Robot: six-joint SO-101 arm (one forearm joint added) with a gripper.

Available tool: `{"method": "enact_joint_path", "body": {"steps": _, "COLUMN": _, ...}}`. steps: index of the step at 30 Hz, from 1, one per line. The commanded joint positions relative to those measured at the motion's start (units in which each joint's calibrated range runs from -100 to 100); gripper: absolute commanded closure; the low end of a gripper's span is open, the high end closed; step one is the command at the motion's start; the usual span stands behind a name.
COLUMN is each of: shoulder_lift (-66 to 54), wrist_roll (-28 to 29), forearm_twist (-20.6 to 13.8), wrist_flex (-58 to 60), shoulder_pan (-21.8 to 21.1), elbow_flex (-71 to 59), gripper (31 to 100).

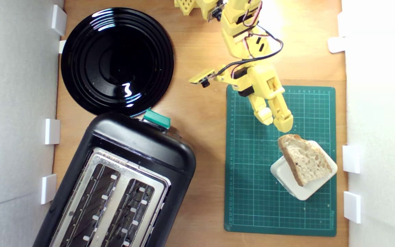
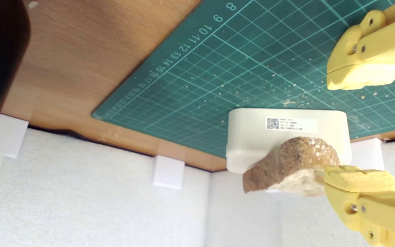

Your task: Pick bread and place in toaster

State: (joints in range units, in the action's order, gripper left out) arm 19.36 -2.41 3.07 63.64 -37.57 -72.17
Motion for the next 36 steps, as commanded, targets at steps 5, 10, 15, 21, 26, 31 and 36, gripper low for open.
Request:
{"method": "enact_joint_path", "body": {"steps": 5, "shoulder_lift": 0.52, "wrist_roll": 0.13, "forearm_twist": -0.53, "wrist_flex": 3.42, "shoulder_pan": 0.43, "elbow_flex": 4.03, "gripper": 47.7}}
{"method": "enact_joint_path", "body": {"steps": 10, "shoulder_lift": 1.77, "wrist_roll": 0.18, "forearm_twist": -0.53, "wrist_flex": 3.25, "shoulder_pan": 0.43, "elbow_flex": 6.76, "gripper": 47.7}}
{"method": "enact_joint_path", "body": {"steps": 15, "shoulder_lift": 4.76, "wrist_roll": 0.08, "forearm_twist": -0.44, "wrist_flex": 3.42, "shoulder_pan": 0.43, "elbow_flex": 9.75, "gripper": 47.7}}
{"method": "enact_joint_path", "body": {"steps": 21, "shoulder_lift": 5.85, "wrist_roll": 0.13, "forearm_twist": -0.16, "wrist_flex": 3.42, "shoulder_pan": 0.43, "elbow_flex": 11.48, "gripper": 47.7}}
{"method": "enact_joint_path", "body": {"steps": 26, "shoulder_lift": 5.93, "wrist_roll": 0.13, "forearm_twist": -0.25, "wrist_flex": 3.42, "shoulder_pan": 0.51, "elbow_flex": 12.39, "gripper": 47.8}}
{"method": "enact_joint_path", "body": {"steps": 31, "shoulder_lift": 6.1, "wrist_roll": 0.13, "forearm_twist": -0.25, "wrist_flex": 3.25, "shoulder_pan": 0.75, "elbow_flex": 13.57, "gripper": 47.8}}
{"method": "enact_joint_path", "body": {"steps": 36, "shoulder_lift": 8.34, "wrist_roll": 0.18, "forearm_twist": -0.35, "wrist_flex": 3.34, "shoulder_pan": 1.47, "elbow_flex": 15.56, "gripper": 47.8}}
